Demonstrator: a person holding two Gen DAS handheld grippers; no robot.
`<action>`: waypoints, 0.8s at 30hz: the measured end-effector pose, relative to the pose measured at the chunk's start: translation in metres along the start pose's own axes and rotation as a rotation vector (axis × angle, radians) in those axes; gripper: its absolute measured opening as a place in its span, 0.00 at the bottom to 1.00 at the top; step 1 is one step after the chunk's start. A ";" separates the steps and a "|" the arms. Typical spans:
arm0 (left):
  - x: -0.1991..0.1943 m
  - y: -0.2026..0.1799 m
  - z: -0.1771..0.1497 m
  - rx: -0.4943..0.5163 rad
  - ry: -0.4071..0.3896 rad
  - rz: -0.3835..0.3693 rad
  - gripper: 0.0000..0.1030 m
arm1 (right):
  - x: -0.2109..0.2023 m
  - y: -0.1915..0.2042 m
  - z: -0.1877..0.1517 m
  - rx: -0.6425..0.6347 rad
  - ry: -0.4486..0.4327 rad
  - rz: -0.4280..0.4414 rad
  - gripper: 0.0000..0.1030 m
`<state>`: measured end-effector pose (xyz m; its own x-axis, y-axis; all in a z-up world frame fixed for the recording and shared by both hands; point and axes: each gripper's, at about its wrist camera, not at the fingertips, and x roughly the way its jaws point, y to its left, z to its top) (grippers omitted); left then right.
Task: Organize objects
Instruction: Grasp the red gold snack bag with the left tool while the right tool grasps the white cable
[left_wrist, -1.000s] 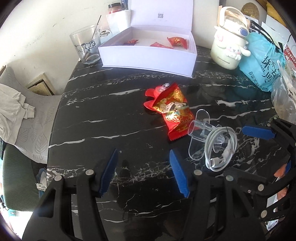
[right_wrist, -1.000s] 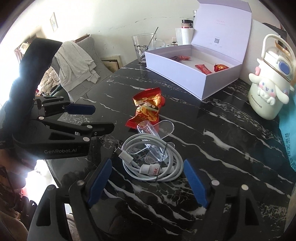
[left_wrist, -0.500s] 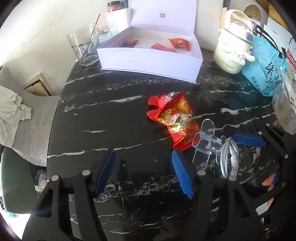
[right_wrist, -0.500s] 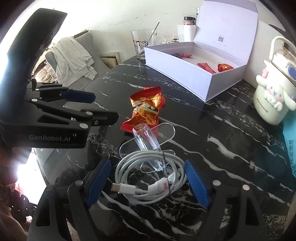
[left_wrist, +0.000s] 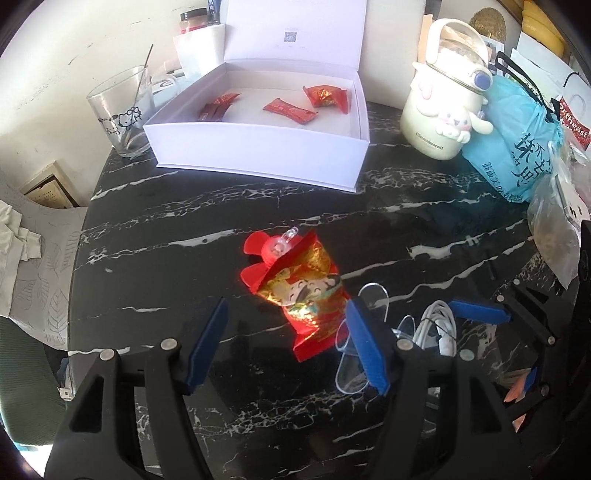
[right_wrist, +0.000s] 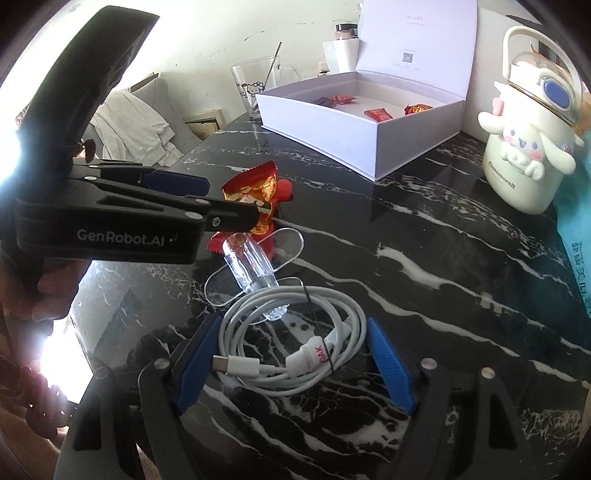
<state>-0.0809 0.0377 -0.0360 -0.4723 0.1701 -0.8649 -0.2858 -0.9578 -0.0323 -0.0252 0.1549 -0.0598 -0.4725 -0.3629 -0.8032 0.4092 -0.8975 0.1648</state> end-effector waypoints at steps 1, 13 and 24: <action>0.002 -0.001 0.001 -0.002 0.007 0.000 0.63 | -0.001 -0.001 0.000 0.001 -0.001 0.001 0.77; 0.024 -0.007 0.007 -0.020 0.051 -0.005 0.63 | -0.004 -0.007 0.000 0.006 -0.004 -0.011 0.77; 0.023 -0.011 0.004 0.005 0.047 -0.051 0.38 | -0.009 -0.009 -0.003 0.013 -0.027 -0.011 0.74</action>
<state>-0.0924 0.0528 -0.0535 -0.4175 0.2075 -0.8847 -0.3124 -0.9470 -0.0747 -0.0226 0.1666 -0.0558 -0.4976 -0.3598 -0.7892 0.3942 -0.9043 0.1638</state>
